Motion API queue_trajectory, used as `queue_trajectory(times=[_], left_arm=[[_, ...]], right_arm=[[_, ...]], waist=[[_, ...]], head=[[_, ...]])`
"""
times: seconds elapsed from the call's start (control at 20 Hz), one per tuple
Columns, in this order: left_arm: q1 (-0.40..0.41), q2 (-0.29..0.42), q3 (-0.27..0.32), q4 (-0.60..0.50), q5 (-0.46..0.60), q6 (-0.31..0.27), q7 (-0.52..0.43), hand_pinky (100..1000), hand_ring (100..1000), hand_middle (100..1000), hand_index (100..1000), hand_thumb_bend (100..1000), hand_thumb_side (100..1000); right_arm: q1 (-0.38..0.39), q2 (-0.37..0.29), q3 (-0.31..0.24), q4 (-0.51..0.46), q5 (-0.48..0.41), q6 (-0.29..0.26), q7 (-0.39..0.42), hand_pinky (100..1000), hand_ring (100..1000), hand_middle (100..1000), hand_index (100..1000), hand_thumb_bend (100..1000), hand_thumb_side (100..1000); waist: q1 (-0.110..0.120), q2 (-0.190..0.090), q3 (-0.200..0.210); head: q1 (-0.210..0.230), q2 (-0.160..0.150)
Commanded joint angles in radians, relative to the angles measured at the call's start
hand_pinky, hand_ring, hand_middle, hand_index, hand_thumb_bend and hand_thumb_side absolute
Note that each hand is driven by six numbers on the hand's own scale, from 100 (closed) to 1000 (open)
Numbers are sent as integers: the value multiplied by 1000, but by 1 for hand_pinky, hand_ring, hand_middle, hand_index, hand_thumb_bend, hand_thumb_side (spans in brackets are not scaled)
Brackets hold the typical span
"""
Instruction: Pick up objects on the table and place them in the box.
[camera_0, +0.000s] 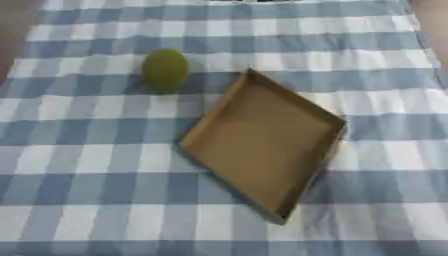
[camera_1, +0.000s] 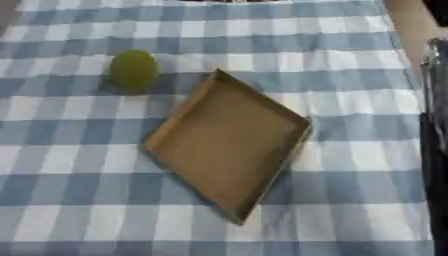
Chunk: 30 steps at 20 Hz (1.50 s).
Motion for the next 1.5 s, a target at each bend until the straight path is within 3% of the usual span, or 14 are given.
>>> queue_trajectory(times=[0.05,0.25,0.5,0.65,0.95,1.2,1.5], left_arm=[[-18,15,-5,-14,-10,18,-32,654,612,545,787,100,460],[-58,31,-42,-14,-88,92,-196,716,690,625,846,123,518],[-134,46,-104,-10,-182,193,-430,749,719,656,853,115,534],[-176,40,-136,25,-205,219,-524,786,754,681,862,106,547],[-302,-11,-216,193,-271,193,-736,834,797,740,873,182,586],[-358,-69,-260,315,-300,150,-819,847,807,753,874,239,575],[-412,-136,-307,467,-358,107,-923,869,824,772,889,314,531]], right_arm=[[-9,-15,-4,-19,-4,0,1,895,900,619,835,100,534],[-2,-21,-5,-19,-5,1,-1,896,900,618,835,100,533],[4,-25,-3,-19,-6,1,1,896,901,618,835,100,539],[5,-25,-2,-19,-7,2,3,897,902,618,835,100,533],[7,-23,3,-19,-10,2,8,897,902,618,835,100,533],[-3,-12,2,-19,-14,-1,8,897,901,619,835,100,535],[-4,-10,5,-19,-16,-1,11,897,902,619,835,100,535]], waist=[[1,-26,3],[2,-29,5],[7,-31,5],[10,-32,4],[17,-37,0],[19,-38,-14],[21,-39,-17]], head=[[0,-4],[3,1],[3,9],[5,14],[8,24],[12,11],[15,21]])
